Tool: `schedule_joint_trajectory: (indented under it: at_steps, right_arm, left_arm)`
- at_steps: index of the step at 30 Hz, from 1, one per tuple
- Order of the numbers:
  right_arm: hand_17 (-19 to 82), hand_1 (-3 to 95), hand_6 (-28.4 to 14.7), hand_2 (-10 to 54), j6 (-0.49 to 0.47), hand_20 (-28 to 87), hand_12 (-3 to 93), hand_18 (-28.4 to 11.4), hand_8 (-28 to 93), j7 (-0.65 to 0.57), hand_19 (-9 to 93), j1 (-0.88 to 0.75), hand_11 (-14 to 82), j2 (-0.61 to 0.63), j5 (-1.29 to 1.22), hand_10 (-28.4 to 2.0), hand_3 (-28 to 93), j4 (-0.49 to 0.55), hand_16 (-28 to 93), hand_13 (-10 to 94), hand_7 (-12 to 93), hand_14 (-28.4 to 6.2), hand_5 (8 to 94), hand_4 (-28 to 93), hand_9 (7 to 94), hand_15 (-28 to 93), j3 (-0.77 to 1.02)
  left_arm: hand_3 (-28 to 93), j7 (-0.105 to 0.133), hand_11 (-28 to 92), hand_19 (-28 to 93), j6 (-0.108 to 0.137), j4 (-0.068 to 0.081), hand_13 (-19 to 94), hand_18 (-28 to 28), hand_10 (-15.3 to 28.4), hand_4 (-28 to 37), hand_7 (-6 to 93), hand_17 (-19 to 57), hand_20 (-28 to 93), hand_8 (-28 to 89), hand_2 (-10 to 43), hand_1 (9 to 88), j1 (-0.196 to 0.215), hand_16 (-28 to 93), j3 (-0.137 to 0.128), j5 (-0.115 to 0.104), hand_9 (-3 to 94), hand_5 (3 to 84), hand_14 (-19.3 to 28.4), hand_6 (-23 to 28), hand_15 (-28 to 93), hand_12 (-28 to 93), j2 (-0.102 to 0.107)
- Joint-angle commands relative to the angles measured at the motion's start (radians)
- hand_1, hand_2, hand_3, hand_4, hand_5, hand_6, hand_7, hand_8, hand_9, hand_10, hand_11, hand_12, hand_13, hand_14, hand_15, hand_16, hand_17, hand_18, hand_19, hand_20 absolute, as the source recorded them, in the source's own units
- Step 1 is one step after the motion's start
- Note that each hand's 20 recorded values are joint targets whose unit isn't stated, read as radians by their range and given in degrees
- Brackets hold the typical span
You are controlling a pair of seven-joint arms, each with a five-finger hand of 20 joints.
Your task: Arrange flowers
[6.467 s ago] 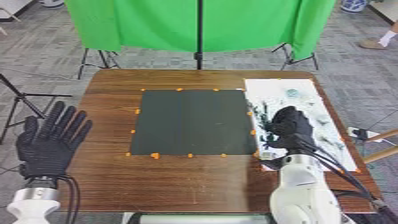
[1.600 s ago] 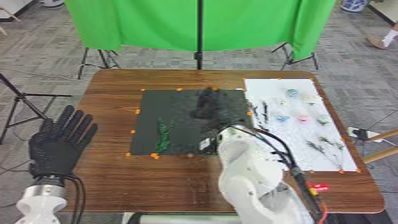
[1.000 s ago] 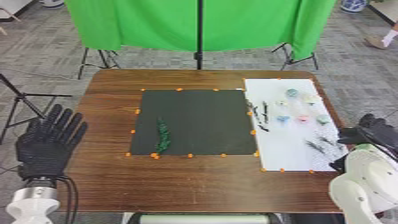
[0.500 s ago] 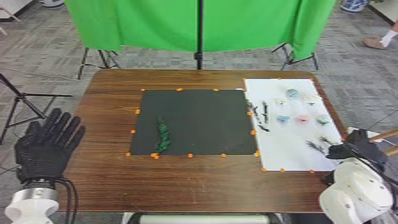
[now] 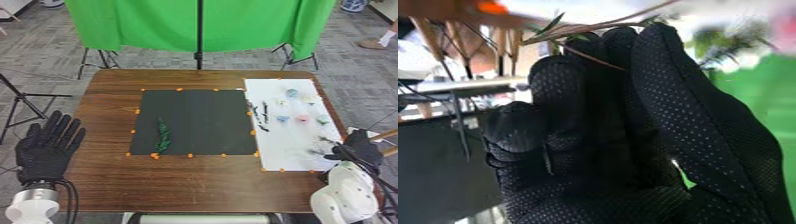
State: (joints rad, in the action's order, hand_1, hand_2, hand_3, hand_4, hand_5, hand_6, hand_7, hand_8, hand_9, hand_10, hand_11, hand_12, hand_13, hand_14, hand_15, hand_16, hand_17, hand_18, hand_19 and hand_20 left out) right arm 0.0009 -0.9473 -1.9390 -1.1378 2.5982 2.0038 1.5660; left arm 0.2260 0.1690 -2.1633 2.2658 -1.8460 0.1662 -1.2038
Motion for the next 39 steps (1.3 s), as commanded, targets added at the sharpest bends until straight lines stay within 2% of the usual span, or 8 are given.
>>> schedule_joint_trajectory:
  at_steps: [1,10,14,21,27,30,33,39]
  right_arm:
    - [43,60.8,-2.9,-9.5,0.046,42,51.9,-25.1,18,0.003,93,0.009,25.3,0.041,-0.012,-13.7,71,0.103,42,67,41,-13.9,72.4,-27,78.3,64,-0.026]
    - [50,59.5,-3.0,-9.5,0.044,52,56.0,-24.0,18,0.091,93,0.176,32.8,0.006,-0.115,-10.9,71,0.157,41,73,41,-13.9,72.4,-25,81.5,72,-0.21]
    - [50,59.3,-3.0,-9.5,0.045,52,54.9,-23.6,18,0.127,93,0.266,31.5,-0.083,-0.125,-11.1,71,0.111,40,73,41,-13.4,72.5,-24,81.7,71,-0.316]
    - [50,59.1,-3.2,-9.5,-0.042,51,54.6,-23.5,19,0.195,93,0.332,30.1,-0.229,-0.192,-11.7,71,0.031,40,73,41,-13.6,71.8,-23,81.5,70,-0.455]
    - [49,58.9,-3.3,-9.5,-0.095,50,54.5,-23.6,19,0.274,93,0.355,30.0,-0.362,-0.131,-12.0,71,-0.109,40,72,42,-13.6,71.5,-23,81.5,70,-0.547]
    - [49,58.9,-3.3,-9.5,-0.093,50,54.5,-23.6,19,0.269,93,0.352,30.0,-0.411,-0.094,-12.1,71,-0.156,39,72,42,-13.6,71.3,-23,81.4,70,-0.557]
    - [49,58.9,-3.3,-9.5,-0.107,50,54.5,-23.7,19,0.291,93,0.352,30.2,-0.439,-0.069,-12.1,71,-0.181,39,72,42,-13.6,71.0,-23,81.2,70,-0.559]
    - [49,58.8,-3.3,-9.5,-0.096,49,54.0,-23.7,19,0.278,93,0.34,30.4,-0.46,-0.019,-12.1,71,-0.21,39,72,43,-13.7,70.8,-23,81.1,70,-0.566]
  left_arm:
    - [72,-0.006,17,27,0.008,-0.004,29,12.9,14.0,-26.9,12.1,-3.1,14,-9,18.2,29.5,0.024,-5,0.0,-0.011,38.2,46.0,14.4,8.5,32,12,-0.011]
    - [72,-0.011,17,27,0.014,-0.002,29,12.9,14.0,-27.1,12.3,-3.1,14,-9,18.3,29.4,0.021,-5,0.006,-0.011,38.2,46.0,14.3,8.5,32,12,0.0]
    - [72,-0.02,17,27,0.018,0.006,29,12.9,14.1,-27.1,12.2,-3.1,14,-9,18.4,29.3,0.001,-5,0.021,-0.01,38.3,46.1,14.2,8.5,33,12,0.008]
    - [72,-0.047,17,27,0.023,0.023,29,12.8,14.0,-27.2,12.4,-3.1,14,-9,18.5,29.4,-0.044,-5,0.054,-0.008,38.5,46.0,14.3,8.4,33,12,0.031]
    - [73,-0.058,18,27,0.051,0.033,29,12.8,13.9,-27.0,12.4,-3.1,14,-9,18.5,29.4,-0.066,-5,0.058,-0.011,38.4,46.1,14.3,8.5,33,12,0.051]
    - [73,-0.085,18,27,0.037,0.046,29,12.8,13.9,-26.9,12.4,-3.1,14,-9,18.6,29.5,-0.096,-5,0.073,-0.001,38.5,46.2,14.2,8.4,33,12,0.064]
    - [73,-0.081,18,27,0.046,0.043,29,12.8,13.9,-26.8,12.5,-3.0,13,-9,18.6,29.5,-0.092,-5,0.069,-0.012,38.5,46.1,14.2,8.4,33,12,0.073]
    - [73,-0.083,18,27,0.063,0.04,29,12.7,14.0,-26.7,12.8,-2.9,13,-9,18.7,29.7,-0.088,-5,0.052,-0.011,38.8,46.5,14.0,8.3,33,12,0.073]
